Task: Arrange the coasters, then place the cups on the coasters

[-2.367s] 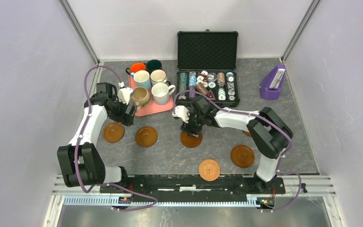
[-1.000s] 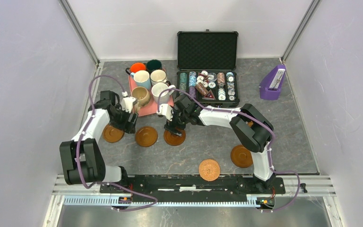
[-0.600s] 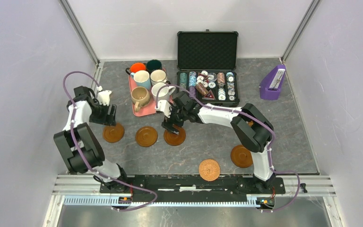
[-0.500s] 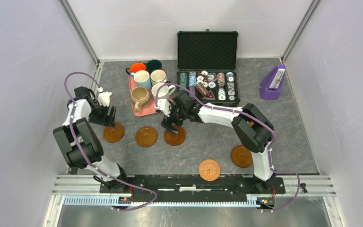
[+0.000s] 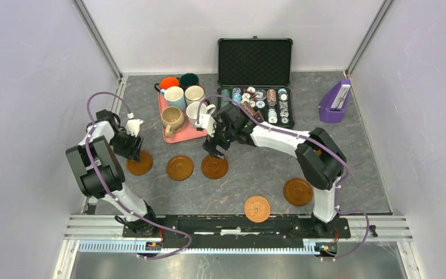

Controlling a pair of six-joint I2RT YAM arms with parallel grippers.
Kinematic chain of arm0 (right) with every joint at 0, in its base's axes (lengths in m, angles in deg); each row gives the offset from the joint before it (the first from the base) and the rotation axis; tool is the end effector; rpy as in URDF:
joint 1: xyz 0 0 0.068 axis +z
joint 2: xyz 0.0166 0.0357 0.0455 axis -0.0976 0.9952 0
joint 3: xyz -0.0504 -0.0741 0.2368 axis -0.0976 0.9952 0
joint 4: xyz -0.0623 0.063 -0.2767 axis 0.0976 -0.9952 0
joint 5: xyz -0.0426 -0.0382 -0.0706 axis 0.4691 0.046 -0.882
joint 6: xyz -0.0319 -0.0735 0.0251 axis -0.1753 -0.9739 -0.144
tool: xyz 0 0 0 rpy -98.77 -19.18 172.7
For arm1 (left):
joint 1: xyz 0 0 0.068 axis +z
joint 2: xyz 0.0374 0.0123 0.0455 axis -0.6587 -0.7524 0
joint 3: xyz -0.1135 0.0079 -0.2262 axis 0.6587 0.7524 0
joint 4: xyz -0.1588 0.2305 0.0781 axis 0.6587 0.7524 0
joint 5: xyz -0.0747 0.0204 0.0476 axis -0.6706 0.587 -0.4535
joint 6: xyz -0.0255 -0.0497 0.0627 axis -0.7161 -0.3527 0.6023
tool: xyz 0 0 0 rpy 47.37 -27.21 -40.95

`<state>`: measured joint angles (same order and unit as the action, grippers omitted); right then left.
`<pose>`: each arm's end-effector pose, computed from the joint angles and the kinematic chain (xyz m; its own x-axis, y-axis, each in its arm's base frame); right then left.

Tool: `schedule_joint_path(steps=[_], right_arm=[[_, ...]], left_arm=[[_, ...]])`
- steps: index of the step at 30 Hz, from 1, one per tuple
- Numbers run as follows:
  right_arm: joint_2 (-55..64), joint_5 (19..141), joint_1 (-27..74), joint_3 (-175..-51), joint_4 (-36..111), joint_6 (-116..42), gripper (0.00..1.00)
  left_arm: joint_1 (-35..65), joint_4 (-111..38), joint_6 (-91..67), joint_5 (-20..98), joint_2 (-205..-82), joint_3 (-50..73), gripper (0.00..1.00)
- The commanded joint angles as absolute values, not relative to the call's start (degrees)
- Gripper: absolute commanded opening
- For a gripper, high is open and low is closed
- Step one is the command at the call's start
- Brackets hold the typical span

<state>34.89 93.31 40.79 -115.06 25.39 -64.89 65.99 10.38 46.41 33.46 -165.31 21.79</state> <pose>0.3050 0.3586 0.1352 -0.1579 -0.6560 -0.7381 -0.9702 0.2421 -0.0076 0.3105 0.1239 0.1009 -0.8835 0.3702 -0.2870 0.3982 0.9163 -0.0437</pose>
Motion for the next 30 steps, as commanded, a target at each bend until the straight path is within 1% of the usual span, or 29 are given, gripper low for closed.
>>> schedule_joint_path(steps=[1,16,30], right_arm=[[29.84,94.44,38.71,-113.77,25.39,-65.48,0.94],[27.67,94.84,38.00,-110.73,25.36,-65.17,0.94],[26.71,94.70,37.38,-109.65,25.45,-65.35,0.94]], left_arm=[[66.39,10.91,50.89,33.16,-164.56,23.91,0.60],[66.41,10.91,53.95,33.70,-158.83,31.20,0.51],[66.38,12.01,57.55,36.31,-152.73,36.02,0.50]])
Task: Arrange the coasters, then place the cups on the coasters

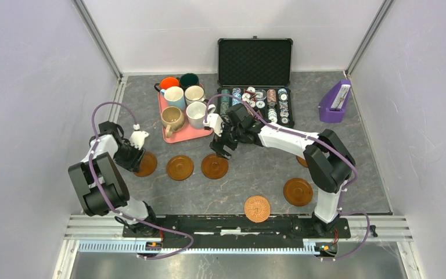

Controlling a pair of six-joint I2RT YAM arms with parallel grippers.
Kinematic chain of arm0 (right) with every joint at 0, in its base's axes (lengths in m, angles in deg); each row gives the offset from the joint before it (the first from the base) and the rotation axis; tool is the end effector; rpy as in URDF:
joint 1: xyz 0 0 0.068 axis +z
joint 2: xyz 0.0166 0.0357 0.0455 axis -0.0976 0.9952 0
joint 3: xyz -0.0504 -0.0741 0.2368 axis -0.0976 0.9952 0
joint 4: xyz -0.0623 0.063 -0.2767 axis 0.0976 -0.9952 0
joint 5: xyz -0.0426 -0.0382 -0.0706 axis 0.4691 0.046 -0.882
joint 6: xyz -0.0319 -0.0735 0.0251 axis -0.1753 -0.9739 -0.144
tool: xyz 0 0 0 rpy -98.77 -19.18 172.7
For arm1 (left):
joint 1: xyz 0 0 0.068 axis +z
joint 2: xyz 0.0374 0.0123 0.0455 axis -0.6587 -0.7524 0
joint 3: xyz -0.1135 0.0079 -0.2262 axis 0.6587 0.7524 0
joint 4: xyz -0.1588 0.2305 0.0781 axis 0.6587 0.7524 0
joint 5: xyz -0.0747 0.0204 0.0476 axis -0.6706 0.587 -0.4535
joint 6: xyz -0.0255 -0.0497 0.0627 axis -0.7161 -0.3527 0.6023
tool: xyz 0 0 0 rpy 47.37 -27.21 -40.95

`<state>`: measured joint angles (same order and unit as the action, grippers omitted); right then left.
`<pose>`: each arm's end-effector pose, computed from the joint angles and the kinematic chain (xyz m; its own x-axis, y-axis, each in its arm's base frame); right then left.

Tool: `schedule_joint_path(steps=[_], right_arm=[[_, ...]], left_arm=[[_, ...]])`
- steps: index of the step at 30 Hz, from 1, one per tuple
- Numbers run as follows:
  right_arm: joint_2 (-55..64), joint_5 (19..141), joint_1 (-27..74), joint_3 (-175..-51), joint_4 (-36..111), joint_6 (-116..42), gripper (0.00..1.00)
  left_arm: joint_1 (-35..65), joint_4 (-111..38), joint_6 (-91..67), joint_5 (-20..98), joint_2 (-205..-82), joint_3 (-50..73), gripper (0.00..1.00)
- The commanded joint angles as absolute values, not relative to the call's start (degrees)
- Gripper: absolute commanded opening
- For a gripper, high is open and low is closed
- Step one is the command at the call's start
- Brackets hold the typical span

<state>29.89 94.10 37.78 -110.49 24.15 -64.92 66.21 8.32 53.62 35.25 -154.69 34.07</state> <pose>0.3074 0.3283 0.1429 -0.1981 -0.6506 -0.7331 -0.9590 0.2834 0.0077 0.2662 0.1071 0.0945 -0.8328 0.4834 -0.2698 0.4981 0.8670 0.0160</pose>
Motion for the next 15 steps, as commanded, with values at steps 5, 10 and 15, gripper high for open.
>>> schedule_joint_path(steps=[5,10,15], right_arm=[[26.10,94.70,37.12,-109.00,25.51,-65.44,0.94],[25.91,94.64,37.03,-108.93,25.53,-65.44,0.94],[24.69,95.16,34.65,-109.46,22.21,-66.34,0.95]], left_arm=[[66.50,14.39,55.19,33.85,-151.54,32.48,0.59],[66.39,15.67,51.66,30.86,-154.31,26.09,0.66],[65.58,17.98,50.32,28.22,-154.74,21.10,0.77]])
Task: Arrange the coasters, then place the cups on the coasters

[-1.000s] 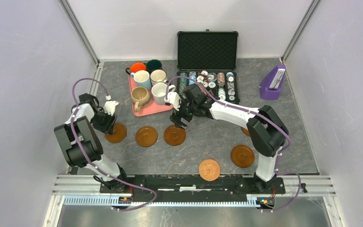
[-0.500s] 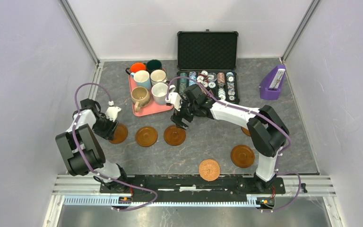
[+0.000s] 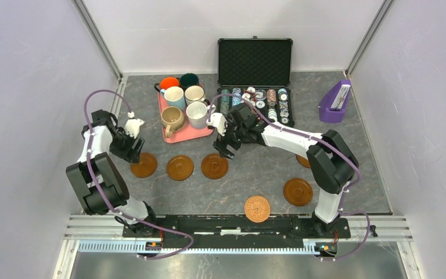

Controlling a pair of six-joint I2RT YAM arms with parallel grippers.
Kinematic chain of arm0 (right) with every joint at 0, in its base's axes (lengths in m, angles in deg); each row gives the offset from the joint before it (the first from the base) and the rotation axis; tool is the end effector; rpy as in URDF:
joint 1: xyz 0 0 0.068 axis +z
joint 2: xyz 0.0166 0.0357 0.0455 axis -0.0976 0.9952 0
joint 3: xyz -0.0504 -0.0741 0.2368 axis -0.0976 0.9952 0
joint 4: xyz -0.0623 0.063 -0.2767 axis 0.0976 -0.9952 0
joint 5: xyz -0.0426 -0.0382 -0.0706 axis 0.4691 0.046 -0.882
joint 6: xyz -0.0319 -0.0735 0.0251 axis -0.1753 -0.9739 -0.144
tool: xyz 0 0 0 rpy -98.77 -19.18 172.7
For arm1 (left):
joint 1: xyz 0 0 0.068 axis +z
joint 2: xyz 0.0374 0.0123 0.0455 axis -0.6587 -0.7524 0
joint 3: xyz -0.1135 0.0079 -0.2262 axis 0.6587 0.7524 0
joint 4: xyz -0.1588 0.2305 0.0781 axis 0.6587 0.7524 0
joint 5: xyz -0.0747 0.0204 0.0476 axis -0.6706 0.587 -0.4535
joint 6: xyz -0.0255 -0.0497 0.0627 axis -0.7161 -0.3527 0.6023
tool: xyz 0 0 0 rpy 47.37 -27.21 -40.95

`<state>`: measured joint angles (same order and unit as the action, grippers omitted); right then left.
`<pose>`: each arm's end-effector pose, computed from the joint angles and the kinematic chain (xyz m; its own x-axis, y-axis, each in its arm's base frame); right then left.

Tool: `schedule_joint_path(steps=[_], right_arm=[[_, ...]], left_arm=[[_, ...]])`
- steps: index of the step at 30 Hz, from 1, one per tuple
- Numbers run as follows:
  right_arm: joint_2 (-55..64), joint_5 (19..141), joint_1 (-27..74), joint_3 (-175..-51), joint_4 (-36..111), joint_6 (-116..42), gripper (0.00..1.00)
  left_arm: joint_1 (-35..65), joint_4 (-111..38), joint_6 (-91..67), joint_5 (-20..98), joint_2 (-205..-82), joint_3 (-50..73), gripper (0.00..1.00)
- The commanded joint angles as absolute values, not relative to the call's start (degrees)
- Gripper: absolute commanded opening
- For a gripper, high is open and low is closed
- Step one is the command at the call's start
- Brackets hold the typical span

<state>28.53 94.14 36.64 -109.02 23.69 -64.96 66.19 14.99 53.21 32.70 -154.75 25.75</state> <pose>0.3088 0.3175 0.1430 -0.2157 -0.6514 -0.7274 -0.9534 0.3015 0.0127 0.2843 0.1119 0.1340 -0.8194 0.4761 -0.3194 0.4990 0.8665 0.0115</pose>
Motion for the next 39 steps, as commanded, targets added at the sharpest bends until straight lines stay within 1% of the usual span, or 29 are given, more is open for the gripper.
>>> schedule_joint_path(steps=[1,3,7,11,15,19,22,32,35,39], right_arm=[[23.87,95.68,33.45,-109.38,20.55,-67.53,0.95],[21.54,97.02,30.82,-108.50,16.31,-72.27,0.95],[14.36,99.34,23.80,-103.97,4.75,-82.90,0.95],[7.18,98.75,18.00,-96.09,-4.53,-92.22,0.94],[0.41,97.11,12.98,-88.02,-10.63,-101.70,0.94],[-5.34,92.83,11.80,-79.25,-9.06,-106.62,0.94],[-6.47,89.77,11.80,-74.64,-6.20,-108.72,0.94],[-4.09,87.13,11.80,-71.61,-5.49,-115.04,0.92],[-3.09,87.53,11.76,-71.53,-3.00,-114.23,0.88],[1.27,90.78,11.81,-74.91,0.15,-109.04,0.77]], left_arm=[[64.87,18.72,49.85,27.86,-154.41,19.94,0.80],[62.49,19.89,48.76,27.33,-153.72,18.25,0.86],[57.18,20.66,45.98,25.97,-151.73,16.62,0.92],[49.29,20.68,45.50,25.42,-149.17,18.73,0.94],[42.77,18.26,45.63,25.60,-146.83,22.66,0.94],[39.58,16.80,43.14,24.46,-147.64,23.04,0.94],[39.45,16.77,40.98,23.08,-148.89,21.54,0.94],[39.13,16.62,40.75,23.66,-148.23,20.09,0.94],[39.16,16.61,40.39,23.81,-147.81,20.30,0.94],[39.14,15.91,39.45,23.99,-147.22,20.99,0.94]])
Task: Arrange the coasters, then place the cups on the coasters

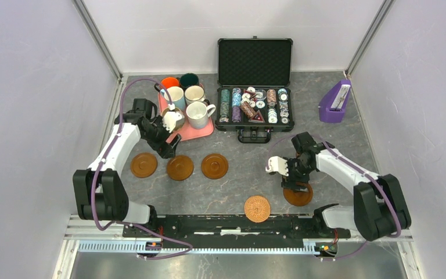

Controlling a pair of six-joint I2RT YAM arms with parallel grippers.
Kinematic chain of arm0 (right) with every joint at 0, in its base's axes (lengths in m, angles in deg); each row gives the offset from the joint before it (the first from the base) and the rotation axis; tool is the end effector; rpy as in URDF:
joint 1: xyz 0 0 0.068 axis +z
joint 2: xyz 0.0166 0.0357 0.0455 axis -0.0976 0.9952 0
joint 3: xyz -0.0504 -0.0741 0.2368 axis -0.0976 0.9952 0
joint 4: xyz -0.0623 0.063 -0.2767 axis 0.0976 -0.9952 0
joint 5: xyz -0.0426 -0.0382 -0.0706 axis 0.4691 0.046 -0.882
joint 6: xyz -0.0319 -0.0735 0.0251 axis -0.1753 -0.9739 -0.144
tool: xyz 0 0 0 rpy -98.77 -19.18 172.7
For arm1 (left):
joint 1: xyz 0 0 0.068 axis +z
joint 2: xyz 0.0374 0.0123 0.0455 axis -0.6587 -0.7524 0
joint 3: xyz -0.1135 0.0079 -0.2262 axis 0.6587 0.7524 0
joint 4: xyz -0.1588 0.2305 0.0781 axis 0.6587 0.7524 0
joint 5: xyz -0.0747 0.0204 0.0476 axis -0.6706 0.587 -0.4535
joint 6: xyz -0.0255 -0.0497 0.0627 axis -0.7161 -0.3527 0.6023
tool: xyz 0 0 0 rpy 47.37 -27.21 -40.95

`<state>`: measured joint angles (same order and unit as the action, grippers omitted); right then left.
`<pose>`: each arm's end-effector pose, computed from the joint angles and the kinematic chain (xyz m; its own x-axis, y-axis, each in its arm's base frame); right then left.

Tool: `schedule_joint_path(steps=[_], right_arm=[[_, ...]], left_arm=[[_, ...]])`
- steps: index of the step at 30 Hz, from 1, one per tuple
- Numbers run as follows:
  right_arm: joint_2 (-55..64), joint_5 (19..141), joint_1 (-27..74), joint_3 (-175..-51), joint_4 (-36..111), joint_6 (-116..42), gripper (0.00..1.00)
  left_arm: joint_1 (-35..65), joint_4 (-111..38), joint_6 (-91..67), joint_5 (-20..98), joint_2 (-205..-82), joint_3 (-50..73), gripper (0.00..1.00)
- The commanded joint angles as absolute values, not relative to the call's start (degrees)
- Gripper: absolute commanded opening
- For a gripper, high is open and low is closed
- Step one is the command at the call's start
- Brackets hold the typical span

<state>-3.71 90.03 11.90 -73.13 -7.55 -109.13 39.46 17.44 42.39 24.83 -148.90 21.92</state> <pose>0.2057 0.0885 0.0859 -0.0976 -0.9390 -0.3297 -0.9949 0.1004 0.0086 0.3056 -0.0376 0.1858 -0.5927 0.6444 -0.4831 0.7536 0.6554 -0.0504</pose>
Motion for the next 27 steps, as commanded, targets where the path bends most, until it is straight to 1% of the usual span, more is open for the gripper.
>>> schedule_joint_path(steps=[1,3,6,15,27], right_arm=[[2.67,91.75,11.80,-76.05,0.37,-107.94,0.74],[4.69,93.94,11.93,-78.02,0.76,-106.43,0.69],[6.74,95.57,13.24,-80.21,2.24,-104.65,0.65],[13.07,96.43,21.80,-85.18,8.99,-97.25,0.64],[22.09,95.92,25.87,-95.85,13.27,-89.49,0.64]], left_arm=[[39.13,15.64,39.25,24.10,-146.99,21.17,0.94],[39.15,15.00,38.39,24.30,-146.62,21.73,0.93],[39.13,14.01,36.98,24.50,-145.97,22.48,0.93],[39.10,12.49,34.77,25.68,-144.39,23.82,0.93],[39.14,11.61,33.75,26.12,-144.07,24.01,0.94]])
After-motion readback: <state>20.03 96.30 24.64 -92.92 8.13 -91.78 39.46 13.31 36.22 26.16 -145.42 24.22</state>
